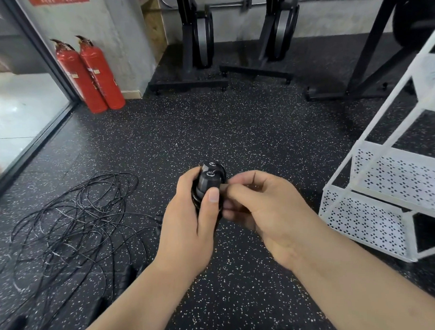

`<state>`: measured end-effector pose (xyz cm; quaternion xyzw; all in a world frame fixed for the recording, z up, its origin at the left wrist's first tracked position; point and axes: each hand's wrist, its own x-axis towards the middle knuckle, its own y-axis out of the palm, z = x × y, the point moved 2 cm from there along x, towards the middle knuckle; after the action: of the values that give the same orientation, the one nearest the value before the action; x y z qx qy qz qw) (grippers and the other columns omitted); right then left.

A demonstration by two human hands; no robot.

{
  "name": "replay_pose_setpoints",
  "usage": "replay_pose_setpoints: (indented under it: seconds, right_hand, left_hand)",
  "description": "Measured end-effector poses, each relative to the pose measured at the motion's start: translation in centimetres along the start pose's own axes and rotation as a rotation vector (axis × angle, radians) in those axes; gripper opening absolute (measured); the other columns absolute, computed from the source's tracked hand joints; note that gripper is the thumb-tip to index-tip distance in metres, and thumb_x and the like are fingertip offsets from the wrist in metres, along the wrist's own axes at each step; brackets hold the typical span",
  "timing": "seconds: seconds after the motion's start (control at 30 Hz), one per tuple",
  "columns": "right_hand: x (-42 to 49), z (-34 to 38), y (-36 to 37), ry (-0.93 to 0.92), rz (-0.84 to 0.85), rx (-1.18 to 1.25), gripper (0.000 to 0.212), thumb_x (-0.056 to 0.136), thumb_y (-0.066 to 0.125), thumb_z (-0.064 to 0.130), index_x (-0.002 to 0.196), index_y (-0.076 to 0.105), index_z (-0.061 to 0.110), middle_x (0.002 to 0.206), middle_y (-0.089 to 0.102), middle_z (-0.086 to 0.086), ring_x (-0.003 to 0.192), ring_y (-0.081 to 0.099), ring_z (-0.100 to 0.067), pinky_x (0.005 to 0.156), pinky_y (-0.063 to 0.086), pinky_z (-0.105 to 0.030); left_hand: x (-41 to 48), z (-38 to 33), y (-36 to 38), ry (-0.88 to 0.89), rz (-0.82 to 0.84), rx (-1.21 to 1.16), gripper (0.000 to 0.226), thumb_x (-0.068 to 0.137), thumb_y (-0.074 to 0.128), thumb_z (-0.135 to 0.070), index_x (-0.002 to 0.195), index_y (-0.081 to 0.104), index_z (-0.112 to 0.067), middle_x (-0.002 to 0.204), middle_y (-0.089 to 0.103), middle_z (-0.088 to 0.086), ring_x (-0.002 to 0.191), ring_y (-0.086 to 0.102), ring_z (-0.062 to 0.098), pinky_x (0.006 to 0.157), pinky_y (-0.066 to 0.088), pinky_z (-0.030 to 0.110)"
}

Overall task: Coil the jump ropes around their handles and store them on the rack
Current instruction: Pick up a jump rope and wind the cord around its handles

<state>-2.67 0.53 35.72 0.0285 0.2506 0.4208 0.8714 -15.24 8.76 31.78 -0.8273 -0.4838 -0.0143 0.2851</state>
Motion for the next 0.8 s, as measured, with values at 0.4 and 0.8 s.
replay_pose_setpoints:
  seconds: [0.4, 0.8]
  right_hand:
    - [0.8, 0.2, -0.2, -0.304, -0.035, -0.287, 0.029, 0.089, 0.080, 0.004, 0.106, 0.080, 0.028, 0.096, 0.079, 0.007, 0.091, 0.075, -0.009, 0.076, 0.061, -0.024]
    - [-0.3, -0.6, 1.1, -0.268, 0.087, -0.212, 0.013, 0.103, 0.066, 0.010, 0.103, 0.071, 0.022, 0.073, 0.056, 0.012, 0.057, 0.046, -0.001, 0.052, 0.038, -0.017]
  left_hand:
    - [0.1, -0.1, 0.8, -0.084, -0.033, -0.133, 0.036, 0.106, 0.043, -0.052, 0.130, 0.057, -0.030, 0.114, 0.066, -0.039, 0.104, 0.065, -0.010, 0.081, 0.044, 0.005]
    - [1.7, -0.3, 0.4, -0.500, -0.074, -0.519, 0.056, 0.105, 0.049, -0.065, 0.089, 0.075, -0.019, 0.080, 0.073, 0.007, 0.074, 0.065, 0.025, 0.074, 0.052, 0.046]
